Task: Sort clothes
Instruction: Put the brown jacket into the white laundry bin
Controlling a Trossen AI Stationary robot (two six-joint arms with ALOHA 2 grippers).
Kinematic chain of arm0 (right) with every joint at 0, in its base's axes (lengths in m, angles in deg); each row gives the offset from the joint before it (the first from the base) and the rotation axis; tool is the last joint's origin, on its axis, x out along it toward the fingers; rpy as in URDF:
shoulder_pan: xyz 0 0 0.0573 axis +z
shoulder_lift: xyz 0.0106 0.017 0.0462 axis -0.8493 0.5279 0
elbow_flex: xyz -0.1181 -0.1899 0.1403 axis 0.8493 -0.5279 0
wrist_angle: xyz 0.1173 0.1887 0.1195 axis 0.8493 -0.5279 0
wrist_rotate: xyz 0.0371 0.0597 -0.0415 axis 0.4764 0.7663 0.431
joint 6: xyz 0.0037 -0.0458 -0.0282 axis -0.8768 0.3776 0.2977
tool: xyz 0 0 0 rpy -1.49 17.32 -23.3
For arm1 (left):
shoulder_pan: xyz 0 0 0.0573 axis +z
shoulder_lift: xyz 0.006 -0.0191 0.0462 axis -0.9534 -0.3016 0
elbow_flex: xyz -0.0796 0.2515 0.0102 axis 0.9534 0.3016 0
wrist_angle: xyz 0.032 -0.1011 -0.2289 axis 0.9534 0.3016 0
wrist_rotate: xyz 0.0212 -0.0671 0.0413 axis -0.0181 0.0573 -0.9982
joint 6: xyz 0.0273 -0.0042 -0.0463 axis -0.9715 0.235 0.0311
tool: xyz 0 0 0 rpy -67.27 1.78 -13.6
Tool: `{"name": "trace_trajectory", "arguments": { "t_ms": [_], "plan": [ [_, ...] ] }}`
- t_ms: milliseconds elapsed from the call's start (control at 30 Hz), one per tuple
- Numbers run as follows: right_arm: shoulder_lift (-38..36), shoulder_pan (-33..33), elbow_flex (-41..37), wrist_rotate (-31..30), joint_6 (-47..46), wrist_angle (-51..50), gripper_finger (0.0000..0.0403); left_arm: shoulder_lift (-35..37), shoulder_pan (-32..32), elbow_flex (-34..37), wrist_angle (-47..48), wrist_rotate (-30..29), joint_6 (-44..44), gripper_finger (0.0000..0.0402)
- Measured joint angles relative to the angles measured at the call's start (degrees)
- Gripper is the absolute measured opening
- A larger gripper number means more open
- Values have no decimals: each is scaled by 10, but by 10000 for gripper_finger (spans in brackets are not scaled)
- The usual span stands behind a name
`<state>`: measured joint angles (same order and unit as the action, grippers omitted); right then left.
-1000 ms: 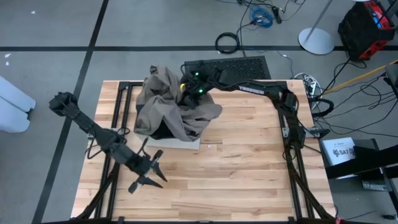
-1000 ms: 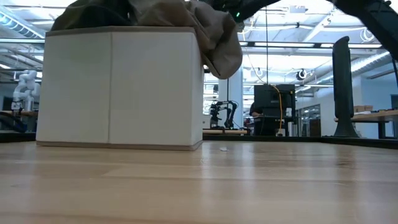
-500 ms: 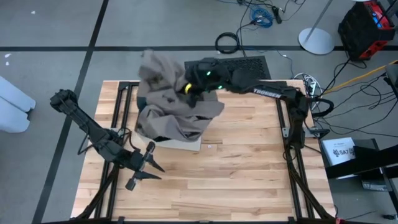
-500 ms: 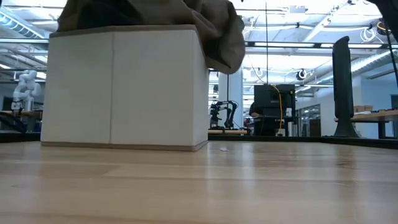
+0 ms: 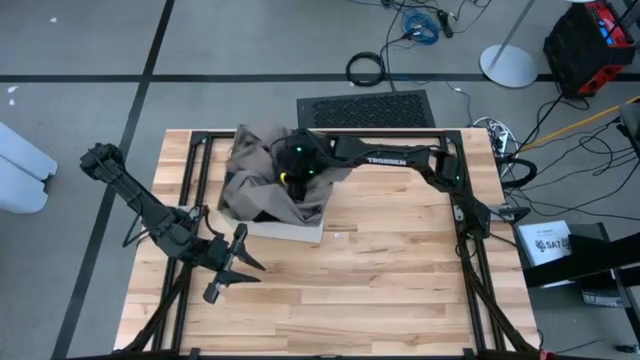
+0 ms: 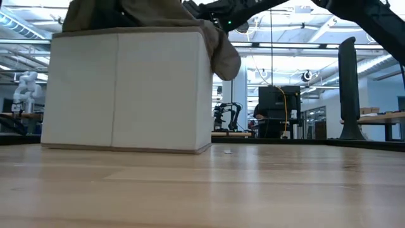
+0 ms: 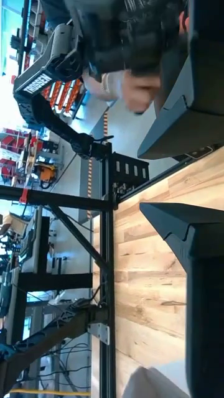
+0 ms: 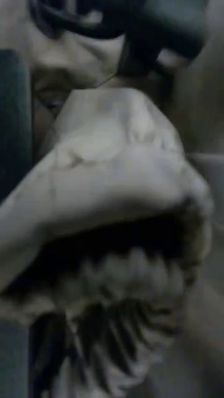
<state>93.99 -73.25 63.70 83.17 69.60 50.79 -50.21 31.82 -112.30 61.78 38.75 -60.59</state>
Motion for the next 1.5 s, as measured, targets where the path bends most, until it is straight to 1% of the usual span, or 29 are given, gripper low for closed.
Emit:
{"name": "trace_trajectory", "arguments": {
  "t_ms": [200,300,400,467,600,733,900,1100,1300,1500],
  "plan": [
    [-8,-13,0,1,92,-216,10,0,0,0,-1,0,1,132],
    [-18,-22,-1,1,123,-325,10,0,0,0,-7,0,1,132],
    [-22,-29,-3,1,134,-413,10,0,0,0,-10,0,0,132],
    [-22,-32,-3,1,115,-446,10,0,0,0,-10,0,0,132],
    [-21,-34,-4,0,38,-439,18,0,0,0,-10,0,0,132],
    [-18,-34,31,-5,-8,-453,41,0,0,0,-9,0,0,132],
    [-14,-27,129,-14,-13,-481,73,0,0,0,-9,0,-12,132],
    [-16,-24,246,-15,-7,-541,99,0,0,0,-7,0,-15,132],
    [-67,-27,232,-61,-25,-552,104,0,0,0,-1,4,-32,132],
    [-114,-30,232,-69,-46,-543,104,0,0,0,-3,4,-56,132]
  ]
}}
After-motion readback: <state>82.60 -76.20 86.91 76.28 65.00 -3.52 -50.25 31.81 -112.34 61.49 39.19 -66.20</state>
